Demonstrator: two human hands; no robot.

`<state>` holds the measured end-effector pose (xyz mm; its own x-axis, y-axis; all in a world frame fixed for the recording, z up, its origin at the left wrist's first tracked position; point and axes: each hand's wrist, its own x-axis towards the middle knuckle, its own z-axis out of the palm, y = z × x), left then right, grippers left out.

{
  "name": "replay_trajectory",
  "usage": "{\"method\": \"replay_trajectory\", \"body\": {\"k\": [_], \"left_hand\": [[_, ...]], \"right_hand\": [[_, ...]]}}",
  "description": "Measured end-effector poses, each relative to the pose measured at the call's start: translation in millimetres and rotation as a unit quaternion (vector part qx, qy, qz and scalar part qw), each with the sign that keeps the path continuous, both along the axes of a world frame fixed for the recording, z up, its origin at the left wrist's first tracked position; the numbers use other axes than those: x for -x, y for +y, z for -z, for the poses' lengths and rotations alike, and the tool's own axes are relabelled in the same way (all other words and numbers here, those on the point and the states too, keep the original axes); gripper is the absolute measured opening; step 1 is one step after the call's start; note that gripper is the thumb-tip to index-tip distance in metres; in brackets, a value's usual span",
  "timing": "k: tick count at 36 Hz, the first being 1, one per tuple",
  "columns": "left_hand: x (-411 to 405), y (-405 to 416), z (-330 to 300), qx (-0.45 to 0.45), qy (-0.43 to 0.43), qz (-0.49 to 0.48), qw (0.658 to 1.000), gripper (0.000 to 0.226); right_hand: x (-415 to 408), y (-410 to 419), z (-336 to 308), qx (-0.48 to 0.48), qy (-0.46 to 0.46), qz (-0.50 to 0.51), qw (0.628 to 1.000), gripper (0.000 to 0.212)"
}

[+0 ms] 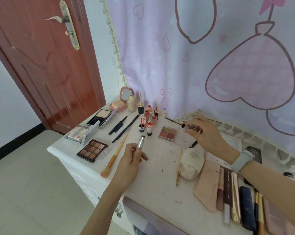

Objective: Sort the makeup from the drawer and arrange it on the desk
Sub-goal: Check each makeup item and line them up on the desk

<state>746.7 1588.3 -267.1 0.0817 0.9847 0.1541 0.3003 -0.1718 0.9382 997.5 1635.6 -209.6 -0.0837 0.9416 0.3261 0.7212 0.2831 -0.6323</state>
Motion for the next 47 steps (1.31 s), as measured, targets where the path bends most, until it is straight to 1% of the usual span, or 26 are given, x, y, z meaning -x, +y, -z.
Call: {"method": "replay_trajectory", "body": {"k": [3, 5, 6, 9, 12, 14, 17, 19, 23, 28, 37, 47], "left_hand": [[-7, 4, -2, 0.005, -0.044, -0.008, 0.999, 0.009], [-10, 9, -1, -0.004, -0.047, -0.031, 0.998, 0.010], [-11, 12, 0, -0.011, -0.034, -0.049, 0.998, 0.010], [-11, 22, 3, -0.039, 0.017, -0.121, 0.992, 0.003], [-12, 33, 6, -0.055, 0.025, -0.168, 0.984, 0.003], [-12, 40, 7, -0.053, 0.030, -0.187, 0.981, 0.009], [-14, 49, 7, -0.048, 0.043, -0.214, 0.975, 0.014], [-16, 55, 6, -0.044, 0.047, -0.226, 0.972, 0.019], [-20, 63, 5, -0.049, 0.073, -0.224, 0.971, 0.024], [-20, 72, 4, -0.067, 0.099, -0.224, 0.967, 0.022], [-20, 78, 6, -0.066, 0.102, -0.219, 0.968, 0.024], [-20, 76, 6, -0.073, 0.104, -0.207, 0.970, 0.024]], "right_hand": [[14, -2, 3, 0.040, 0.086, -0.003, 0.996, 0.009], [24, -3, 3, 0.070, 0.126, -0.017, 0.989, 0.006], [29, -3, 4, 0.082, 0.134, -0.025, 0.987, 0.006], [41, -1, 9, 0.098, 0.133, -0.034, 0.986, 0.003], [52, 1, 15, 0.098, 0.135, -0.029, 0.986, 0.003], [60, 2, 18, 0.106, 0.129, -0.029, 0.986, 0.006], [72, 5, 23, 0.104, 0.083, -0.022, 0.991, 0.015], [80, 8, 27, 0.100, 0.067, -0.014, 0.993, 0.015], [94, 12, 35, 0.104, 0.051, -0.001, 0.993, 0.014], [106, 18, 40, 0.090, 0.034, 0.017, 0.995, 0.015], [116, 25, 47, 0.071, 0.060, 0.050, 0.994, 0.013], [120, 24, 49, 0.065, 0.064, 0.045, 0.995, 0.013]]}}
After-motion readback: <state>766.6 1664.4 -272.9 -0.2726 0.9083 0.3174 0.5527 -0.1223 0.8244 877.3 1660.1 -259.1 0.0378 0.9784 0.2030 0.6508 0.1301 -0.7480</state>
